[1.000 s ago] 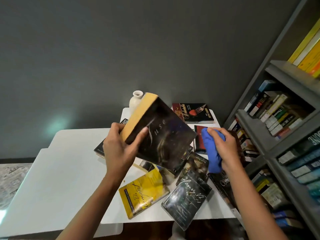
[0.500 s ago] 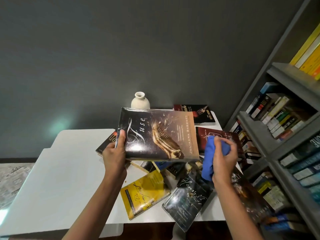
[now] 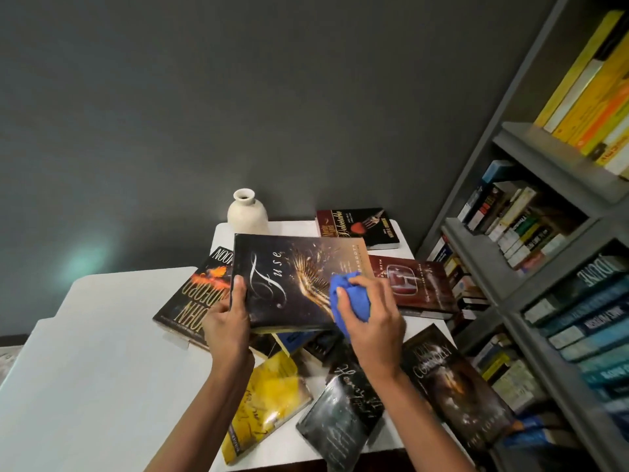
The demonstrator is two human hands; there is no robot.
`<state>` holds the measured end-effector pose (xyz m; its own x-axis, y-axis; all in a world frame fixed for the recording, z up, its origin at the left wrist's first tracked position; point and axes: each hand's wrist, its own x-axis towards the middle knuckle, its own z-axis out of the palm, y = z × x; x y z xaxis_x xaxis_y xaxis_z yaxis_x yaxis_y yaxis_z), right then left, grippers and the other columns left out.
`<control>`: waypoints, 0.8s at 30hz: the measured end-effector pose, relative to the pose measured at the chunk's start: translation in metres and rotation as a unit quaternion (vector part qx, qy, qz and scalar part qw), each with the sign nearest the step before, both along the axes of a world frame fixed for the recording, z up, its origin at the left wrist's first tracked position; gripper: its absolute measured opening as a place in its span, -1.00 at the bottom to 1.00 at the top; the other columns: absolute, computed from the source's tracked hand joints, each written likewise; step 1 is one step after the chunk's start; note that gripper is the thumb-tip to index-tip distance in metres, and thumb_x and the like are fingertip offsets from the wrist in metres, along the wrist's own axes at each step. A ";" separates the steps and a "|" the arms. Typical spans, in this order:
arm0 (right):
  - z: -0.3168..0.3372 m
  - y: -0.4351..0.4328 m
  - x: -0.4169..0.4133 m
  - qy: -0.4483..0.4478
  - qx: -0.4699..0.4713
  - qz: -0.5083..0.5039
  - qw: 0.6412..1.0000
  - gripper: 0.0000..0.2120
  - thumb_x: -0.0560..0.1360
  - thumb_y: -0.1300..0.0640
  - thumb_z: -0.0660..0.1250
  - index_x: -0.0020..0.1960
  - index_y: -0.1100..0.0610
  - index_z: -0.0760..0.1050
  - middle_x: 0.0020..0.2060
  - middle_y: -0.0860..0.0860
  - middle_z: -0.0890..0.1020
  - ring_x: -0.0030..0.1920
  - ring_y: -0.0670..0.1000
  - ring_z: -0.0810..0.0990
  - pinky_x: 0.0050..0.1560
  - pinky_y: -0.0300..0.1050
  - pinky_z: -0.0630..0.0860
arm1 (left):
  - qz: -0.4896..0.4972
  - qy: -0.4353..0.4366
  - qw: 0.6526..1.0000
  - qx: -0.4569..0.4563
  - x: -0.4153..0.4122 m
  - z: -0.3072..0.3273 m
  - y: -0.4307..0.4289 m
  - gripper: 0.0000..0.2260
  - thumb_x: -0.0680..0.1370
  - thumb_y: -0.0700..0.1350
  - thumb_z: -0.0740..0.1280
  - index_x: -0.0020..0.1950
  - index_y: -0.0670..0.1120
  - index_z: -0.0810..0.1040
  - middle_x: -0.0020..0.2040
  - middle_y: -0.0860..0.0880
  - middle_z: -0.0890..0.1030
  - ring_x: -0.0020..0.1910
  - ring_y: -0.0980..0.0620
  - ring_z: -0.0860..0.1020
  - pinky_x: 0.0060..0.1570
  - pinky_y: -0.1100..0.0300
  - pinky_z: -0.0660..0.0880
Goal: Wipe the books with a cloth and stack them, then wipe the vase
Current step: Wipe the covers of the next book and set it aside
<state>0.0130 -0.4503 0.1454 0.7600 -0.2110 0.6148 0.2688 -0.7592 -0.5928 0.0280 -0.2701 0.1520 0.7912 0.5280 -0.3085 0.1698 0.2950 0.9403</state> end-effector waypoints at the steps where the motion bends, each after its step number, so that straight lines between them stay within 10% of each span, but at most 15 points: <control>1: -0.002 -0.014 0.006 0.002 0.009 -0.032 0.999 -0.77 0.49 -0.03 0.35 0.00 0.13 0.53 -0.06 -0.02 0.56 -0.18 -0.10 0.54 -0.26 -0.35 0.46 | 0.001 0.002 1.000 0.008 0.006 -0.001 -0.004 -0.64 0.53 0.10 0.38 -0.33 -0.12 0.54 -0.35 -0.05 0.62 -0.34 0.00 0.58 -0.17 0.00 0.59; 8: -0.017 -0.094 0.046 0.160 0.291 -0.189 0.924 -0.79 0.53 -0.13 0.28 -0.03 0.01 0.46 -0.06 -0.05 0.53 0.04 0.01 0.51 0.03 -0.03 0.45 | -0.003 0.007 1.000 0.017 0.050 -0.014 -0.032 -0.57 0.50 0.18 0.38 -0.44 -0.08 0.57 -0.46 0.03 0.60 -0.35 -0.01 0.58 -0.12 -0.03 0.61; 14: -0.009 -0.122 0.094 0.441 0.409 -0.004 0.799 -0.54 0.43 -0.35 0.24 0.07 0.00 0.54 -0.02 -0.03 0.60 0.06 -0.01 0.53 0.28 -0.09 0.35 | 0.001 -0.003 1.000 -0.003 0.106 -0.016 -0.060 -0.56 0.44 0.24 0.41 -0.35 -0.11 0.47 -0.34 -0.12 0.52 -0.31 -0.05 0.49 -0.24 0.03 0.47; 24: -0.029 -0.195 0.234 0.435 0.313 0.096 0.839 -0.70 0.50 -0.11 0.34 0.03 0.11 0.62 -0.02 0.06 0.68 0.02 0.00 0.63 0.03 -0.17 0.48 | -0.162 -0.009 0.986 -0.050 0.228 -0.039 -0.115 -0.81 0.60 -0.03 0.30 -0.07 -0.15 0.48 -0.19 -0.07 0.58 -0.21 0.03 0.56 -0.21 0.11 0.59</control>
